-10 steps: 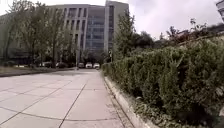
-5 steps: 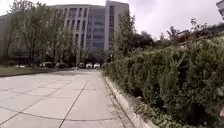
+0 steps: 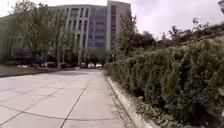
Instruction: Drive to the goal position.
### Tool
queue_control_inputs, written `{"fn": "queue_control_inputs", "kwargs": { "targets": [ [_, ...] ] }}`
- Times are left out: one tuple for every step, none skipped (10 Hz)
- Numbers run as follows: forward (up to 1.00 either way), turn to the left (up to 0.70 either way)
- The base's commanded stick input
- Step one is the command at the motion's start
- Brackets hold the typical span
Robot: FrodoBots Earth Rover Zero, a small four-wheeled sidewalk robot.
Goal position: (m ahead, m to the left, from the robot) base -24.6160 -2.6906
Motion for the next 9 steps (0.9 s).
{"fn": "queue_control_inputs", "kwargs": {
  "targets": [
    [0.00, 0.70],
    [0.00, 0.70],
    [0.00, 0.70],
    [0.00, 0.70],
    [0.00, 0.70],
    [0.00, 0.70],
    [0.00, 0.70],
    [0.00, 0.70],
    [0.00, 0.70]
  ]
}}
